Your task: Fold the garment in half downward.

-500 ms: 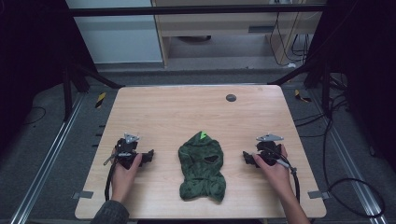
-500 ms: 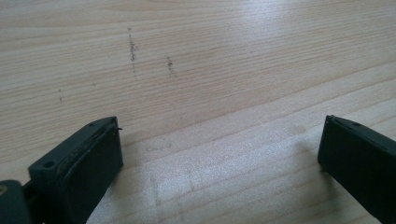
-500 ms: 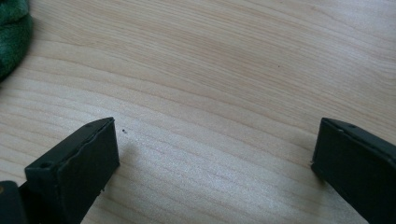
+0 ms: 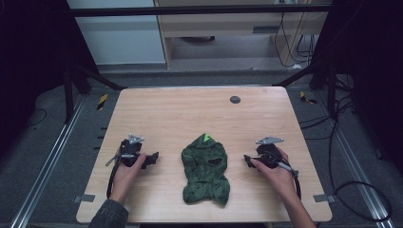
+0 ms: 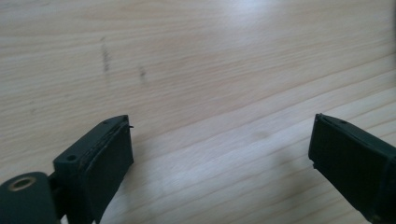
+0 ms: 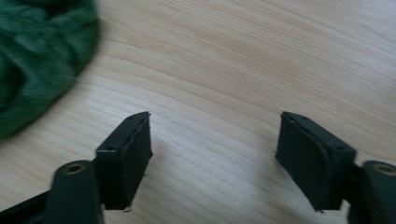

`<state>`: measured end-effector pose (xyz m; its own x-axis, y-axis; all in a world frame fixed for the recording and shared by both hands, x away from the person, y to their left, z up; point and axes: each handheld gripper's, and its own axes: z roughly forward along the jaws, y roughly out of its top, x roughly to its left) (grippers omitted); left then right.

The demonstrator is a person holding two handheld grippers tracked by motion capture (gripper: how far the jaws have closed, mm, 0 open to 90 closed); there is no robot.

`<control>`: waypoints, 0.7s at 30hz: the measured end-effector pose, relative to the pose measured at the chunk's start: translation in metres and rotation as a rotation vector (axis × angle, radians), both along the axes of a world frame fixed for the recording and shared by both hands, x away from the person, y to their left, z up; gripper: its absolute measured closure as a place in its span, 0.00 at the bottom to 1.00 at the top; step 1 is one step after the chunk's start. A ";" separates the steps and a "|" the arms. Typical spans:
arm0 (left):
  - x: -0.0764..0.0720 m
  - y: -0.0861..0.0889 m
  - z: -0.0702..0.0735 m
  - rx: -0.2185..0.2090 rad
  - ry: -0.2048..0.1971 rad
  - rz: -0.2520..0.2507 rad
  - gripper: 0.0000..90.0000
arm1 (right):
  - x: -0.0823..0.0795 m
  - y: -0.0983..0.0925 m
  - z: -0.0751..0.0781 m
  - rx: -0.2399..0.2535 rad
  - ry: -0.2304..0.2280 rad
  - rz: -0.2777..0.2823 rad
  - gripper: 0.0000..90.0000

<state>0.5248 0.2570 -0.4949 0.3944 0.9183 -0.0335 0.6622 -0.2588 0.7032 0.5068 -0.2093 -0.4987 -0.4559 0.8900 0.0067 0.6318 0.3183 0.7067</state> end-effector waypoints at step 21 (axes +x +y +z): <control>0.029 -0.094 0.023 -0.017 0.026 -0.316 0.41 | 0.033 0.071 0.024 0.018 0.053 0.298 0.78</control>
